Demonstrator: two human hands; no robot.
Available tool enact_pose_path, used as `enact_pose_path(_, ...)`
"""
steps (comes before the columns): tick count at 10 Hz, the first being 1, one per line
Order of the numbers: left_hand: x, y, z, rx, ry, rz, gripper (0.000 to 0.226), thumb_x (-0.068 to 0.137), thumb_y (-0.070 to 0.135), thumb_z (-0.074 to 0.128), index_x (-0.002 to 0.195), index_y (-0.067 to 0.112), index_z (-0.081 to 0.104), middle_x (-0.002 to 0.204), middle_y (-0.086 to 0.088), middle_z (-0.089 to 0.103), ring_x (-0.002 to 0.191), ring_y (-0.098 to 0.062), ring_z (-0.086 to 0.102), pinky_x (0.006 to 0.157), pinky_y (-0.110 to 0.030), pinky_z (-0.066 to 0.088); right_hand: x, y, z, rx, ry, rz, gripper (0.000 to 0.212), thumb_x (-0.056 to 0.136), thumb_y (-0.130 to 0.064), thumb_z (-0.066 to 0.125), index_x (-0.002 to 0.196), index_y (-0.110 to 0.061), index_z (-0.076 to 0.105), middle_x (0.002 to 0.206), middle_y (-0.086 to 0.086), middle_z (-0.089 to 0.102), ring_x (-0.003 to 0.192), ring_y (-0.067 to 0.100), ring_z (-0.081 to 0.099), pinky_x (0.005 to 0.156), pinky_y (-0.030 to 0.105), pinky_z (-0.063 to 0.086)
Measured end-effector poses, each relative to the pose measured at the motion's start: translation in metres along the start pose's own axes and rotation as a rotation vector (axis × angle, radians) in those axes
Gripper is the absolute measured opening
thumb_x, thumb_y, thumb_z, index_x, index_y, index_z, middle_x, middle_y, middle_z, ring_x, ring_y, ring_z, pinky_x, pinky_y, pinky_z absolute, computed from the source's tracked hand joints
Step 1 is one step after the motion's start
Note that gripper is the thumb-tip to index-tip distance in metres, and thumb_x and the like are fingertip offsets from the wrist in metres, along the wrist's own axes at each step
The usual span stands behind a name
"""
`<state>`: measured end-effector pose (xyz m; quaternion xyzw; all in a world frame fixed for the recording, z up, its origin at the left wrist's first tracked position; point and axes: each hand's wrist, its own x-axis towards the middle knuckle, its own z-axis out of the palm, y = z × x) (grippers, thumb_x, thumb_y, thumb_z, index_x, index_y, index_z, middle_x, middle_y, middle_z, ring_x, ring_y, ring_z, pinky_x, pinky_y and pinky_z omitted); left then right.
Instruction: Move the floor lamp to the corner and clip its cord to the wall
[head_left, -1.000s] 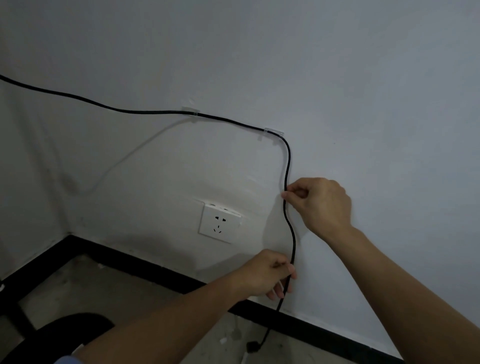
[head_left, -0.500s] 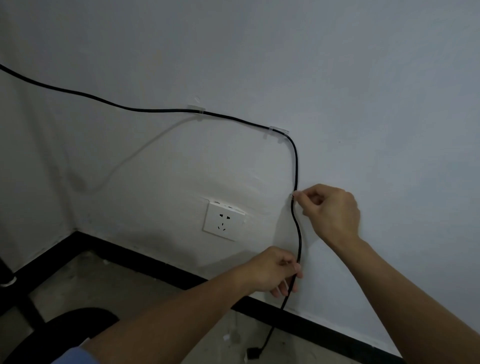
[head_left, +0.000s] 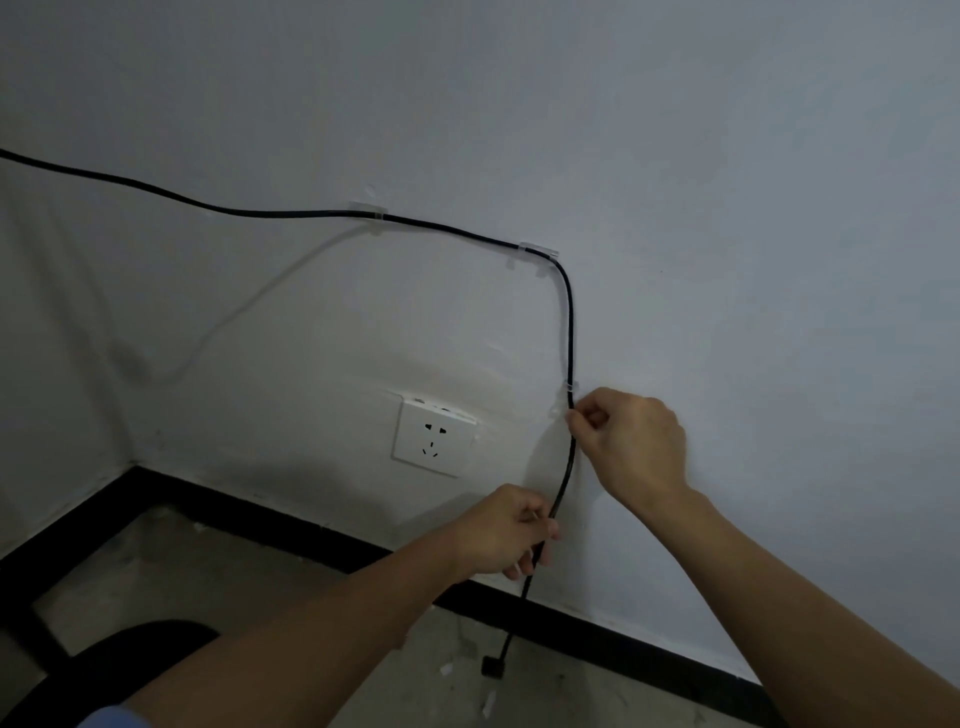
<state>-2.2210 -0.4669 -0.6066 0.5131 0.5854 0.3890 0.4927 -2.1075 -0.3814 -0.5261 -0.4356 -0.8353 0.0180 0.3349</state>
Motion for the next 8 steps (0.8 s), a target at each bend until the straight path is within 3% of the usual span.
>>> enact_pose_path(3,0.002,-0.018,-0.027,0.081,0.145,-0.04,0.013,0.094,0.016,0.052,0.088,0.006,0.058,0.077,-0.012,0.059,0.052,-0.016,0.051,0.048,-0.025,0.042,0.003,-0.002,0.006,0.213,-0.123,0.07,0.016,0.088,-0.027,0.065,0.079,-0.016,0.074,0.063,-0.004,0.072,0.057,0.014,0.069,0.065,0.037,0.058)
enact_pose_path(4,0.004,-0.021,-0.042,0.175,0.292,-0.003,0.018,0.092,0.019,0.056,0.084,0.004,0.061,0.076,-0.013,0.058,0.056,-0.019,0.053,0.052,-0.027,0.045,0.002,-0.003,0.01,0.258,-0.135,0.109,0.02,0.089,-0.031,0.065,0.077,-0.017,0.07,0.062,-0.004,0.072,0.052,0.008,0.068,0.064,0.037,0.058)
enact_pose_path(5,0.0,-0.018,-0.063,0.427,0.522,0.089,0.025,0.087,0.03,0.06,0.078,0.007,0.066,0.07,-0.004,0.062,0.069,-0.023,0.06,0.067,-0.034,0.051,-0.001,-0.004,0.013,0.263,-0.126,0.096,0.022,0.091,-0.033,0.062,0.075,-0.017,0.068,0.063,-0.006,0.072,0.049,0.006,0.067,0.063,0.037,0.058)
enact_pose_path(6,-0.01,-0.006,-0.084,0.677,0.771,0.117,0.026,0.085,0.039,0.057,0.074,0.016,0.062,0.075,-0.002,0.069,0.076,-0.029,0.064,0.068,-0.036,0.051,-0.001,-0.005,0.009,0.189,-0.149,0.065,0.025,0.092,-0.034,0.06,0.076,-0.017,0.069,0.065,-0.002,0.072,0.056,0.016,0.068,0.064,0.038,0.057)
enact_pose_path(7,-0.013,0.002,-0.102,0.824,0.891,0.202,0.024,0.087,0.038,0.055,0.076,0.017,0.06,0.084,-0.006,0.068,0.079,-0.03,0.063,0.067,-0.037,0.052,0.002,-0.013,-0.003,-0.046,-0.204,0.032,0.039,0.092,-0.045,0.055,0.069,-0.016,0.067,0.064,0.003,0.068,0.064,0.027,0.066,0.058,0.033,0.05)
enact_pose_path(8,-0.011,0.007,-0.111,0.93,0.906,0.21,0.024,0.09,0.036,0.051,0.087,0.013,0.059,0.093,-0.009,0.063,0.084,-0.03,0.061,0.068,-0.039,0.052,0.012,-0.029,-0.025,-0.084,-0.117,0.038,0.054,0.088,-0.06,0.05,0.063,-0.015,0.066,0.059,0.001,0.065,0.062,0.026,0.062,0.055,0.03,0.043)
